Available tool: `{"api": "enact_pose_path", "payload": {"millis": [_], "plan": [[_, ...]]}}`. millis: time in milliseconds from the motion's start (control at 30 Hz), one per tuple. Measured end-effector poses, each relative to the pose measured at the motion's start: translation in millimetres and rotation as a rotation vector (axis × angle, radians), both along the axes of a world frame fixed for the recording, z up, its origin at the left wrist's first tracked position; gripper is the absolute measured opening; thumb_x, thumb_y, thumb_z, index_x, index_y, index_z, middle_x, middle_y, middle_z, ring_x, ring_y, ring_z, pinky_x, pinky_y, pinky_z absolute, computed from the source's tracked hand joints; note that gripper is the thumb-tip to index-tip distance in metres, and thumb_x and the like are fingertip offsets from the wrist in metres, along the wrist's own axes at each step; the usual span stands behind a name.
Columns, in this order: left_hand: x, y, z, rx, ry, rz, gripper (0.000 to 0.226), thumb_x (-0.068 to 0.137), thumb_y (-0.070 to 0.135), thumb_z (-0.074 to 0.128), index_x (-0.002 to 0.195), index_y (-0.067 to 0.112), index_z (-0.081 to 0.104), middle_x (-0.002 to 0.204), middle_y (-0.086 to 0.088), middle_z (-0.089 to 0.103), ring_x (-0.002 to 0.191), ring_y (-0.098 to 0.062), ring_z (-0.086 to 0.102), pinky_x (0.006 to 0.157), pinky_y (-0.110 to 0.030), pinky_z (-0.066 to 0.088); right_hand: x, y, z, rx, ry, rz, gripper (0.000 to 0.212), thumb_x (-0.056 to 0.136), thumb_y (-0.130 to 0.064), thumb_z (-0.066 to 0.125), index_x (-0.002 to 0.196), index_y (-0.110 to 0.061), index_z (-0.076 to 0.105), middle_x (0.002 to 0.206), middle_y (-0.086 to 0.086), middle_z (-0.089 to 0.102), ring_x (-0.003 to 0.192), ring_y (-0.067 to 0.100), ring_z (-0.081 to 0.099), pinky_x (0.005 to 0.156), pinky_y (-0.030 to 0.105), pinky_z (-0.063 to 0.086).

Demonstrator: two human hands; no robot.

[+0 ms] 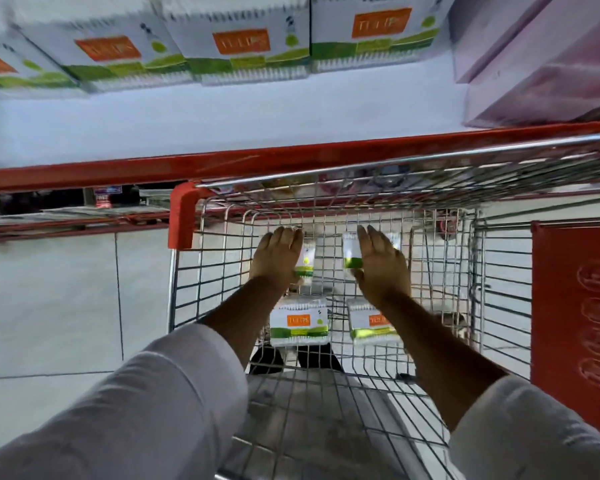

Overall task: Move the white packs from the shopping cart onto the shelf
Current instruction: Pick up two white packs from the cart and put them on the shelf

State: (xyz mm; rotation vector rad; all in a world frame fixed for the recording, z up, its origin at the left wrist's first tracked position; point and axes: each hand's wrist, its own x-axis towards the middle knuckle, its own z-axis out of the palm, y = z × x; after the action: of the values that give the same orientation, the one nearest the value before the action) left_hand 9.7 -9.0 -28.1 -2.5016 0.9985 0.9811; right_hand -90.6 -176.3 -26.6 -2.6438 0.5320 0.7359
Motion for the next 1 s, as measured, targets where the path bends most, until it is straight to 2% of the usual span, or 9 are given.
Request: {"api": "enact_pose_path", "payload": {"millis": [133, 267, 367, 433, 533, 633, 767, 900, 1000], "plan": [[20.8, -8.6, -1.9, 0.144, 0.067, -0.004, 0.103, 0.068, 0.05, 0.079, 0.147, 0.013, 0.025, 0.144, -0.011, 0.044, 0.135, -0.029, 0.04, 0.118, -0.048, 0.006, 36.0, -23.3, -3.4, 0.007, 0.209, 0.137, 0.103, 0.078, -0.038, 0.074, 0.154, -0.017, 0.008, 0.16, 0.007, 0.021, 0.145, 0.026, 0.023, 0.116, 0.044, 0.021], [25.7, -16.0, 5.4, 0.204, -0.006, -0.074, 0.075, 0.066, 0.04, 0.084, 0.129, 0.015, 0.051, 0.127, -0.006, 0.058, 0.118, -0.024, 0.056, 0.109, -0.041, 0.027, 47.7, -26.4, 0.2, -0.126, 0.358, 0.27, 0.109, 0.066, -0.031, 0.084, 0.152, -0.021, 0.017, 0.147, 0.009, 0.042, 0.135, 0.03, 0.038, 0.107, 0.046, 0.031], [14.3, -11.0, 9.4, 0.22, -0.025, -0.083, 0.065, 0.069, 0.037, 0.083, 0.123, 0.011, 0.057, 0.122, -0.008, 0.055, 0.111, -0.024, 0.058, 0.094, -0.033, 0.043, 35.6, -23.1, 5.9, -0.179, 0.296, 0.276, 0.08, 0.071, -0.027, 0.079, 0.14, -0.02, 0.04, 0.132, 0.009, 0.057, 0.125, 0.03, 0.046, 0.103, 0.044, 0.035], [4.4, -5.7, 14.9, 0.194, -0.06, -0.064, 0.059, 0.073, 0.032, 0.08, 0.123, 0.01, 0.058, 0.123, -0.008, 0.056, 0.115, -0.026, 0.054, 0.096, -0.034, 0.041, 23.9, -19.2, 15.7, -0.216, 0.236, 0.292, 0.059, 0.075, -0.027, 0.074, 0.128, -0.019, 0.052, 0.122, 0.008, 0.064, 0.119, 0.028, 0.05, 0.101, 0.042, 0.036], [-8.2, 2.0, 29.3, 0.104, -0.087, -0.026, 0.048, 0.081, 0.022, 0.072, 0.125, 0.013, 0.054, 0.122, -0.008, 0.062, 0.117, -0.028, 0.054, 0.098, -0.036, 0.039, 6.9, -10.4, 37.2, -0.243, 0.163, 0.286, 0.048, 0.078, -0.028, 0.071, 0.123, -0.02, 0.057, 0.117, 0.004, 0.066, 0.119, 0.026, 0.048, 0.1, 0.041, 0.035], [-17.7, 10.1, 62.0, 0.011, -0.102, 0.001, 0.049, 0.083, 0.019, 0.068, 0.128, 0.016, 0.049, 0.119, -0.007, 0.065, 0.11, -0.027, 0.06, 0.096, -0.034, 0.041, -7.0, 0.9, 70.4, -0.217, 0.089, 0.227, 0.048, 0.083, -0.027, 0.065, 0.129, -0.021, 0.053, 0.125, 0.003, 0.06, 0.126, 0.026, 0.042, 0.106, 0.042, 0.031], [-20.2, 29.0, 127.5, -0.125, -0.103, 0.037, 0.055, 0.082, 0.029, 0.07, 0.131, 0.02, 0.047, 0.125, -0.004, 0.06, 0.117, -0.025, 0.053, 0.1, -0.032, 0.039, -9.6, 22.7, 133.3, -0.186, -0.002, 0.166, 0.054, 0.09, -0.028, 0.059, 0.14, -0.022, 0.04, 0.139, 0.004, 0.049, 0.132, 0.027, 0.04, 0.115, 0.042, 0.023], [-7.2, 59.9, 195.6, -0.316, -0.153, 0.087, 0.055, 0.083, 0.03, 0.069, 0.132, 0.024, 0.046, 0.132, 0.002, 0.056, 0.123, -0.021, 0.048, 0.094, -0.033, 0.047, 2.2, 48.8, 202.4, -0.227, -0.081, 0.155, 0.061, 0.089, -0.02, 0.062, 0.144, -0.022, 0.036, 0.144, 0.005, 0.045, 0.132, 0.029, 0.042, 0.111, 0.041, 0.033], [10.5, 88.5, 250.0, -0.455, -0.307, 0.081, 0.055, 0.071, 0.032, 0.078, 0.121, 0.022, 0.057, 0.118, 0.0, 0.065, 0.111, -0.023, 0.059, 0.079, -0.033, 0.053, 17.3, 74.1, 251.4, -0.318, -0.192, 0.132, 0.068, 0.074, -0.015, 0.077, 0.136, -0.02, 0.05, 0.13, 0.006, 0.059, 0.117, 0.031, 0.057, 0.091, 0.044, 0.051]]}}
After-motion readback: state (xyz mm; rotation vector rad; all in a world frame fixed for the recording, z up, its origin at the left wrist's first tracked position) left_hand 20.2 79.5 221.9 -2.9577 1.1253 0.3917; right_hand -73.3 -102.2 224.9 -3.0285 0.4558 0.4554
